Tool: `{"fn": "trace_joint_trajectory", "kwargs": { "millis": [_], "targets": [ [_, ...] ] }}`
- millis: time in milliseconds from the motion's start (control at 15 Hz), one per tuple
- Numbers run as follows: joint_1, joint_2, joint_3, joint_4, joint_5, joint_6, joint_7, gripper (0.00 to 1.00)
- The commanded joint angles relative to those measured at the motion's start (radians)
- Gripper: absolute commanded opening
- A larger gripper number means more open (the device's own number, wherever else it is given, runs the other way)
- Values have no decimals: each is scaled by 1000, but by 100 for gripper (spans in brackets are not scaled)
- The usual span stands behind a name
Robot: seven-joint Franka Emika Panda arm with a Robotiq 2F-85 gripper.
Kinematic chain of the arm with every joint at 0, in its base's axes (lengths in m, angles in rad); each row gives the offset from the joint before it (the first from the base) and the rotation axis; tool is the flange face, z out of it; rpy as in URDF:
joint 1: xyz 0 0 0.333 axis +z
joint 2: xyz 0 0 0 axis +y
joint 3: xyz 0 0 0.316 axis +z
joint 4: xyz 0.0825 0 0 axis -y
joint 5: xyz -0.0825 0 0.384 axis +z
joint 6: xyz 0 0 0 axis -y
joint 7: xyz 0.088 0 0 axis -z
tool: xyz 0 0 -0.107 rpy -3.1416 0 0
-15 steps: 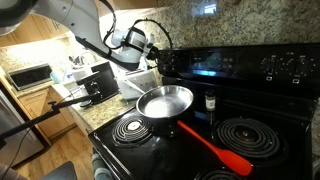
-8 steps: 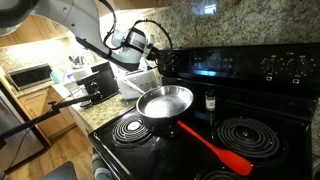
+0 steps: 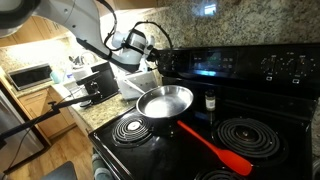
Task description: Turn the second knob from the left
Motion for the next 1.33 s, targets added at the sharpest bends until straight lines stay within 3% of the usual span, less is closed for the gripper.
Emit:
{"fn": "trace_joint_trajectory", "kwargs": {
  "millis": [0, 1267],
  "targets": [
    [2, -14, -6, -6, -11, -5, -8, 100],
    [6, -53, -18, -48, -1, -39, -35, 100]
  ]
}}
